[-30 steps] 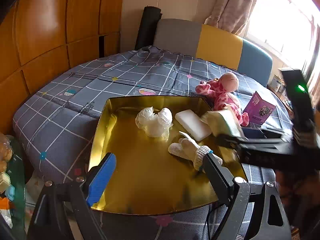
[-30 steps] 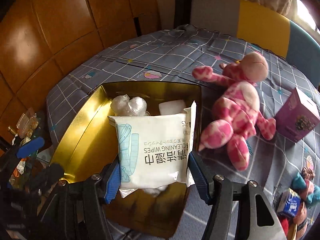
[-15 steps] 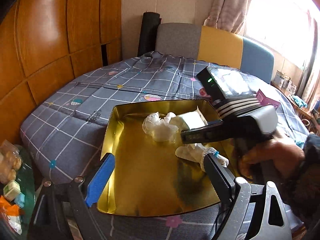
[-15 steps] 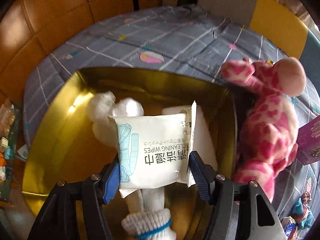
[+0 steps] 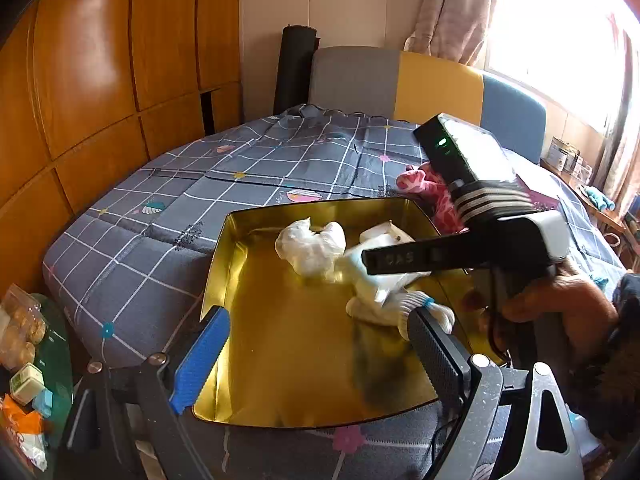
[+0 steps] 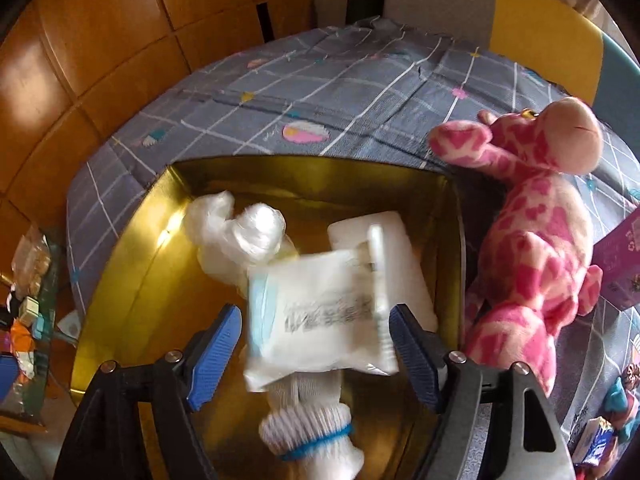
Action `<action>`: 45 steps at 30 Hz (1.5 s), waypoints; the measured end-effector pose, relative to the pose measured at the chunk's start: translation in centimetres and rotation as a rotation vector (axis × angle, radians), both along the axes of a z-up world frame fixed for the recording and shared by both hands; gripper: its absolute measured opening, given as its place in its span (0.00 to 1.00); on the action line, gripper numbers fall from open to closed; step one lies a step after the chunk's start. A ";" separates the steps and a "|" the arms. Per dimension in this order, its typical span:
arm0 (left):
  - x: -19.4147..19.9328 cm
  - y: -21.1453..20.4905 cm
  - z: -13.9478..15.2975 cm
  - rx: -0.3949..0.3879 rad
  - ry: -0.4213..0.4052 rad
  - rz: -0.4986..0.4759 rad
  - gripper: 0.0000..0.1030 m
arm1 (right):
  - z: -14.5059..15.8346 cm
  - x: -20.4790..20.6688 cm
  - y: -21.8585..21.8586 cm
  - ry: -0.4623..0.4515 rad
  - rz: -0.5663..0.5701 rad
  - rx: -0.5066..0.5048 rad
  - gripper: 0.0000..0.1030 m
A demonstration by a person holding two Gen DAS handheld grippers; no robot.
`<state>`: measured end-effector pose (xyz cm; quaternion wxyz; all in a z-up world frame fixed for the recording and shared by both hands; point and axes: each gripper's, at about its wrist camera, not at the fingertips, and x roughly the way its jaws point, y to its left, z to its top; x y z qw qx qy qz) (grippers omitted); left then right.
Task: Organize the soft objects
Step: 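Lower the wipes packet into the gold tray and open the right gripper, then move both grippers back toward the remaining soft items on the bed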
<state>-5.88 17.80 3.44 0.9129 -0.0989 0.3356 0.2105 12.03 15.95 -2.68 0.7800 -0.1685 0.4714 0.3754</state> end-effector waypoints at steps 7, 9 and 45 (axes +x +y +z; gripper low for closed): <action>0.1 -0.5 0.0 0.001 0.009 -0.010 0.88 | 2.3 -0.3 -3.1 -0.014 -0.044 0.086 0.75; 0.2 -0.7 -0.1 0.003 0.010 -0.016 0.88 | 2.9 -0.6 -4.2 -0.024 -0.052 0.104 0.75; 3.0 -6.2 0.8 0.062 0.037 -0.160 0.89 | 3.9 0.2 -26.4 -0.100 -0.370 0.117 0.75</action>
